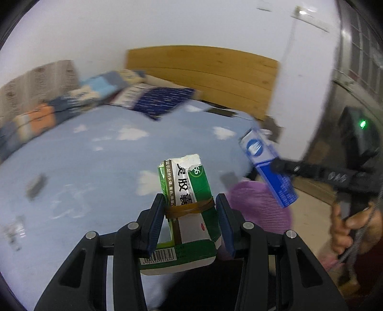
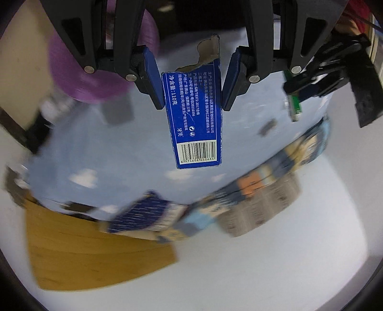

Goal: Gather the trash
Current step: 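Carry both boxes over the purple basket and open both tools, then move both open tools back over the remaining trash on the bed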

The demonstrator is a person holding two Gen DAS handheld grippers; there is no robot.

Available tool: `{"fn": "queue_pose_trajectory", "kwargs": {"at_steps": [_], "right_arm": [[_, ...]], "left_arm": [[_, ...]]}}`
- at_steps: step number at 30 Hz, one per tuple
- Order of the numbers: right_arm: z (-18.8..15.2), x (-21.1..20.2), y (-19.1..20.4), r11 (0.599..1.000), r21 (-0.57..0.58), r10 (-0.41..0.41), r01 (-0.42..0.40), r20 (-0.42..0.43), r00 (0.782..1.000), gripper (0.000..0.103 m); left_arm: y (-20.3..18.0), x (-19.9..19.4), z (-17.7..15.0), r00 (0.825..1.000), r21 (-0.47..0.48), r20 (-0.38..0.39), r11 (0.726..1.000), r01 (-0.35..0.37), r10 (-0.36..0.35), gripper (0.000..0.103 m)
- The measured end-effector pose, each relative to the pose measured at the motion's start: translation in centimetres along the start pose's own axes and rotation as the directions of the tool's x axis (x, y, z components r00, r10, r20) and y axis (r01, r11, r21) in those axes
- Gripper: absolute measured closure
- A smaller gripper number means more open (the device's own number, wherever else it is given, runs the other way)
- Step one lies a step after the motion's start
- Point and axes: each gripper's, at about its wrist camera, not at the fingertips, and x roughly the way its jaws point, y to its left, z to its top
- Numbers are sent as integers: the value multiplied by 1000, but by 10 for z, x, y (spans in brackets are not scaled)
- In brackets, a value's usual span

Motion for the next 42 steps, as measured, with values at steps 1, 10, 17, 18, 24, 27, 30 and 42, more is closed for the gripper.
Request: {"fn": "queue_pose_trajectory", "kwargs": {"at_steps": [1,10,17,18,24,27,30,42], "right_arm": [[-2,-6,-13,1000,22,-19,19,-1,1000,51],[-24,-32,-102,975,195,-108,110,-19,994,51],[-35,-23,-134,955,258,-132,143,-61,989,44],[-36,-25,-137,952,268,-139,150,-60,988,43],[-33,-28,-130,961,252,-112,116,-33,993,42],[-27,-19,-111,973,218,-67,73,-32,997,42],[-19,-3,-79,987,160,-8,17,-52,999,42],[10,81,86,970,-69,222,-235,-151,963,42]], "left_arm": [[-12,8,6,999,-2,-14,999,40,-40,61],[-95,77,20,971,20,-171,985,174,-168,61],[-120,100,19,961,15,-217,984,177,-170,45],[-120,99,20,962,16,-215,984,175,-168,43],[-92,75,19,981,-8,-162,994,107,-107,43],[-66,56,12,990,-28,-132,998,48,-51,43],[-29,33,3,994,-64,-108,998,-29,22,43],[162,-55,-38,926,-250,-120,892,-378,358,41]]}}
